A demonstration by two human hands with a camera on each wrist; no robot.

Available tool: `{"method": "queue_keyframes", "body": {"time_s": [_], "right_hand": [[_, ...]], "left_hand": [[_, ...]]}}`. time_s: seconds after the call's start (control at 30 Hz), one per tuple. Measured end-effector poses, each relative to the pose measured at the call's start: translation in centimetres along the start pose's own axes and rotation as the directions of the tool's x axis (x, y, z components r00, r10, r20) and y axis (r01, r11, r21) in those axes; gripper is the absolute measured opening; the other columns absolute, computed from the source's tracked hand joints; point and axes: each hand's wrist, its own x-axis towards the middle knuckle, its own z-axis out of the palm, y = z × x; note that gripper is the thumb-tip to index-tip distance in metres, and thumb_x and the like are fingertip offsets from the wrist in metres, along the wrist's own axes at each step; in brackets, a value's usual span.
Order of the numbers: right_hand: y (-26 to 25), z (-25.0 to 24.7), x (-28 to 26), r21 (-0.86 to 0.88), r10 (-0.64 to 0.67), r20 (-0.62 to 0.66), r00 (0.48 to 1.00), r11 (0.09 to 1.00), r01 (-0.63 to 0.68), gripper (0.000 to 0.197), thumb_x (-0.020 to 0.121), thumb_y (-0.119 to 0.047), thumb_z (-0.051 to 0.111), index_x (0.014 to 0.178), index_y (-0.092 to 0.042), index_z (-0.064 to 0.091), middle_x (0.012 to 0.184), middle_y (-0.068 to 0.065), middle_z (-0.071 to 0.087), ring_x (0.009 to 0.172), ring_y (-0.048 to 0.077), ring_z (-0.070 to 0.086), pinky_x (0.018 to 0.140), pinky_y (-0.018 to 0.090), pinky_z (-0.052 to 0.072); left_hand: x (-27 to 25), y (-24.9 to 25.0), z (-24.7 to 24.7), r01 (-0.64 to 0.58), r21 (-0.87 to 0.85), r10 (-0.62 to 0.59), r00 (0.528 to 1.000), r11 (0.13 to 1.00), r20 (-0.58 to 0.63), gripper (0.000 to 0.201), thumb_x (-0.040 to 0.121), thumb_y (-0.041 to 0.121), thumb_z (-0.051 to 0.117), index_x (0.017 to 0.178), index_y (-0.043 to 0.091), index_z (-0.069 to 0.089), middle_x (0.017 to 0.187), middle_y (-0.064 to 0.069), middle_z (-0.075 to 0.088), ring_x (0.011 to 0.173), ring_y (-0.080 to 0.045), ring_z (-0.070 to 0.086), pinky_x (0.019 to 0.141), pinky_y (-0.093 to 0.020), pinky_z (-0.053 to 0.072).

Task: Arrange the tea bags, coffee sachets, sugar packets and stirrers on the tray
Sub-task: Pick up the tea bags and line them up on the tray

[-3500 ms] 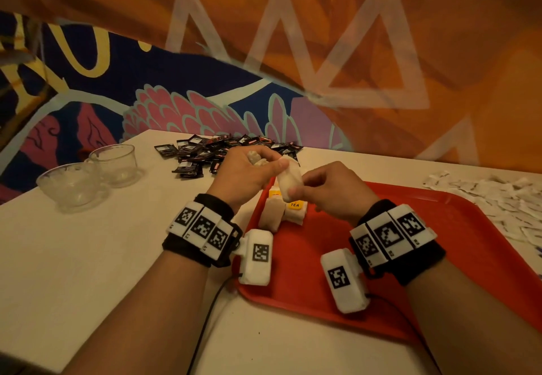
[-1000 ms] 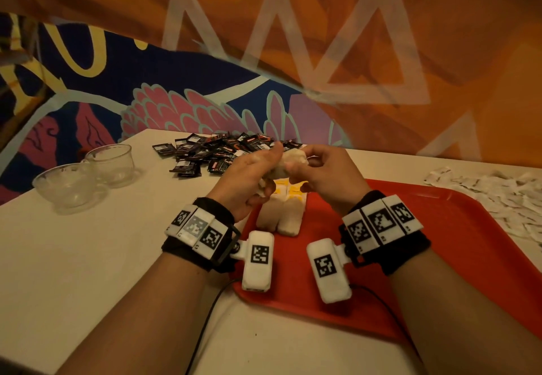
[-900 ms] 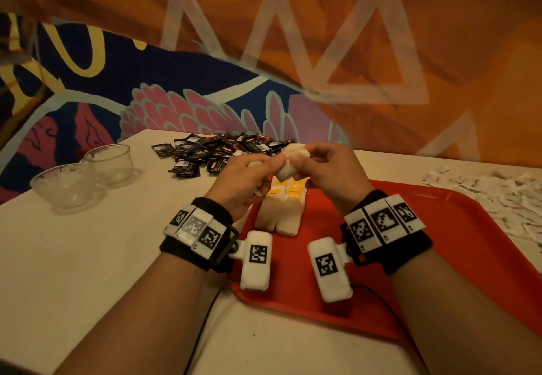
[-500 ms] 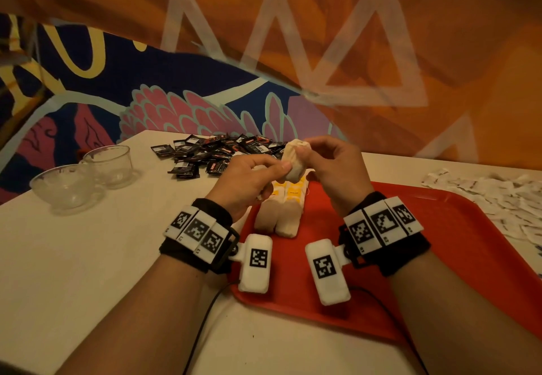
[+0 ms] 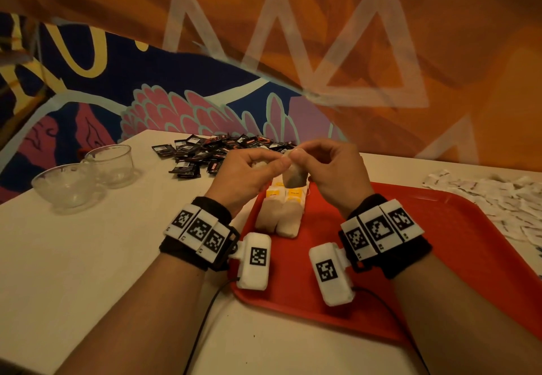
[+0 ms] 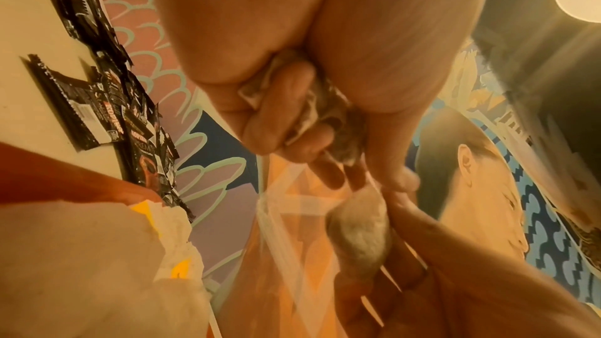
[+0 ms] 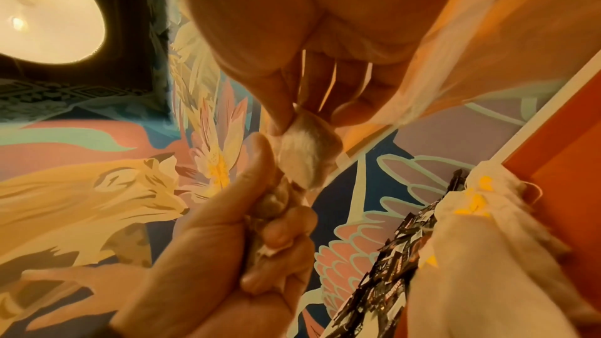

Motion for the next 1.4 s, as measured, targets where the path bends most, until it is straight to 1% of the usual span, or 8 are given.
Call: {"method": "queue_keyframes", "body": {"time_s": [0.37, 0.53, 0.8, 0.93, 1.07, 1.2, 1.27, 1.4], "right_hand": [[-0.3, -0.1, -0.5, -0.191, 0.152, 0.172, 0.973, 0.975, -0.118, 0.011, 0.082, -0.029, 0.078, 0.074, -0.032, 0.071, 0.077, -0.006, 0.072, 0.079, 0.011, 0.069, 0.079, 0.038, 0.059], [-0.7, 0.1, -0.6, -0.205, 0.240, 0.195, 0.951, 0.958, -0.200, 0.009, 0.083, -0.024, 0.078, 0.078, -0.021, 0.072, 0.075, 0.002, 0.073, 0.071, 0.015, 0.071, 0.063, 0.028, 0.056], [-1.7, 2.1, -1.2, -0.460, 0.544, 0.343, 0.766, 0.808, -0.368, 0.014, 0.087, -0.021, 0.075, 0.077, -0.013, 0.068, 0.072, 0.002, 0.072, 0.069, 0.011, 0.069, 0.065, 0.027, 0.056], [-2.0, 3.0, -1.1, -0.566, 0.639, 0.345, 0.688, 0.726, -0.390, 0.015, 0.084, -0.021, 0.078, 0.087, -0.008, 0.074, 0.085, 0.008, 0.076, 0.083, 0.017, 0.071, 0.081, 0.036, 0.058], [-2.6, 4.0, -1.6, -0.628, 0.726, 0.356, 0.589, 0.652, -0.424, 0.016, 0.092, -0.016, 0.069, 0.095, -0.001, 0.072, 0.073, 0.004, 0.072, 0.063, 0.010, 0.068, 0.051, 0.019, 0.050], [-2.9, 4.5, -2.0, -0.685, 0.754, 0.334, 0.566, 0.607, -0.404, 0.016, 0.094, -0.015, 0.066, 0.086, -0.002, 0.071, 0.054, -0.003, 0.066, 0.035, 0.001, 0.054, 0.034, 0.011, 0.035], [-2.9, 4.8, -1.9, -0.695, 0.762, 0.323, 0.561, 0.593, -0.406, 0.020, 0.095, -0.017, 0.065, 0.081, -0.004, 0.071, 0.060, -0.003, 0.068, 0.041, 0.002, 0.056, 0.040, 0.014, 0.040], [-2.3, 4.9, -1.3, -0.760, 0.747, 0.324, 0.581, 0.571, -0.311, 0.024, 0.094, -0.026, 0.065, 0.081, -0.008, 0.074, 0.092, -0.001, 0.075, 0.078, 0.011, 0.059, 0.070, 0.022, 0.046]], "left_hand": [[0.2, 0.2, -0.3, -0.080, -0.053, 0.074, 0.991, 0.995, -0.111, 0.006, 0.092, 0.012, 0.068, 0.088, 0.014, 0.073, 0.056, 0.016, 0.062, 0.047, 0.002, 0.052, 0.045, -0.011, 0.038], [0.6, -0.2, -0.9, -0.004, -0.027, 0.002, 0.995, 1.000, -0.103, 0.008, 0.092, 0.019, 0.069, 0.086, 0.018, 0.073, 0.053, 0.015, 0.058, 0.046, -0.001, 0.047, 0.044, -0.015, 0.036], [1.1, -0.9, -2.5, 0.129, -0.220, -0.178, 0.958, 0.967, -0.223, 0.016, 0.096, 0.024, 0.066, 0.085, 0.013, 0.073, 0.069, -0.003, 0.048, 0.048, -0.009, 0.034, 0.037, -0.018, 0.025], [1.2, -1.1, -2.9, 0.157, -0.263, -0.221, 0.947, 0.952, -0.232, 0.016, 0.096, 0.023, 0.066, 0.087, 0.011, 0.073, 0.066, 0.000, 0.048, 0.047, -0.008, 0.035, 0.037, -0.019, 0.024], [1.2, -1.4, -3.0, 0.177, -0.274, -0.240, 0.946, 0.945, -0.216, 0.016, 0.097, 0.023, 0.065, 0.089, 0.011, 0.071, 0.064, 0.002, 0.048, 0.047, -0.008, 0.034, 0.036, -0.018, 0.023], [1.3, -1.7, -3.3, 0.202, -0.286, -0.267, 0.941, 0.937, -0.210, 0.015, 0.096, 0.023, 0.065, 0.091, 0.012, 0.072, 0.065, 0.003, 0.050, 0.047, -0.007, 0.036, 0.036, -0.018, 0.024], [1.3, -1.8, -3.3, 0.208, -0.295, -0.276, 0.937, 0.933, -0.212, 0.014, 0.096, 0.024, 0.066, 0.092, 0.012, 0.071, 0.064, 0.004, 0.050, 0.047, -0.007, 0.036, 0.037, -0.018, 0.025], [1.4, -2.0, -3.4, 0.219, -0.304, -0.288, 0.935, 0.927, -0.205, 0.015, 0.096, 0.024, 0.066, 0.094, 0.011, 0.071, 0.064, 0.004, 0.051, 0.046, -0.006, 0.036, 0.036, -0.018, 0.024]]}}
